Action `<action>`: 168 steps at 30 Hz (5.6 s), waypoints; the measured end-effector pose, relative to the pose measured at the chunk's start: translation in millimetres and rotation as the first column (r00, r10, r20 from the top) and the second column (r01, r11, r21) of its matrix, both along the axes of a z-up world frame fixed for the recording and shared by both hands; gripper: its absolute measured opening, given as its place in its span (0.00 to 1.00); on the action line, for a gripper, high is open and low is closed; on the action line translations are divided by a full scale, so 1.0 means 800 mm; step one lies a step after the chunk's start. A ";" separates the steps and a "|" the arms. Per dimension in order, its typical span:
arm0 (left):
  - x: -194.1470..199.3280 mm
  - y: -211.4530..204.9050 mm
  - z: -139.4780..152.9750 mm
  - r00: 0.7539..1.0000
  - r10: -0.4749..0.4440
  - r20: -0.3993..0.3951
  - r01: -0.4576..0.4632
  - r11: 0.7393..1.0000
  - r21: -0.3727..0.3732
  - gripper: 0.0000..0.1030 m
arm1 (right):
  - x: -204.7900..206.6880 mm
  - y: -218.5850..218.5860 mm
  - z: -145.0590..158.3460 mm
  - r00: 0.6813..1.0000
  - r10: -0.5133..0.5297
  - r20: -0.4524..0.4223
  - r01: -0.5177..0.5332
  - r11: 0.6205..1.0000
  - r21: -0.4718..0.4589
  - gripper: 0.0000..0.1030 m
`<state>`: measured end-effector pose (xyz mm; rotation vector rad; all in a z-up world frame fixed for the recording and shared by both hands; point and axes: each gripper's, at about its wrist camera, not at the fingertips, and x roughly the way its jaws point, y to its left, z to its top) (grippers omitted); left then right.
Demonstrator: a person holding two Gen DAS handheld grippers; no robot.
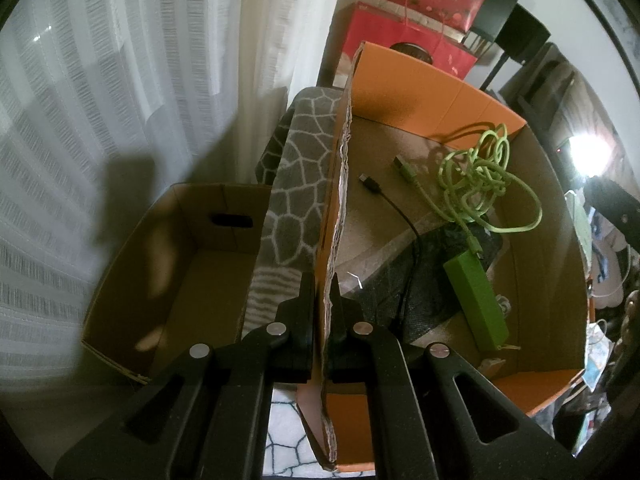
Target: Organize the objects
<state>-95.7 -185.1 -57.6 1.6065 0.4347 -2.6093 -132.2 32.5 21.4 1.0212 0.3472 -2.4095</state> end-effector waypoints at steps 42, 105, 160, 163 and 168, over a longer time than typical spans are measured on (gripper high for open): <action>0.001 0.000 -0.001 1.000 0.002 0.000 -0.002 1.000 0.000 0.04 | -0.131 0.210 -0.081 0.689 -0.672 0.271 0.693 0.720 0.021 1.00; 0.001 -0.001 -0.001 1.000 0.002 -0.001 -0.002 1.000 -0.002 0.04 | -0.084 0.131 0.008 0.940 -0.342 -0.006 0.342 0.940 -0.001 0.89; 0.000 0.001 0.000 1.000 0.005 -0.004 -0.005 1.000 0.003 0.04 | -0.076 -0.058 0.017 0.996 -0.039 0.083 0.045 0.996 -0.071 0.85; -0.001 0.002 0.000 1.000 0.005 -0.004 -0.005 1.000 0.003 0.04 | -0.079 -0.074 0.007 0.994 -0.030 0.105 0.038 0.997 -0.073 0.85; 0.000 0.002 0.000 1.000 0.006 -0.005 -0.006 1.000 0.004 0.04 | -0.082 -0.100 -0.009 0.991 -0.022 0.135 0.031 0.997 -0.065 0.85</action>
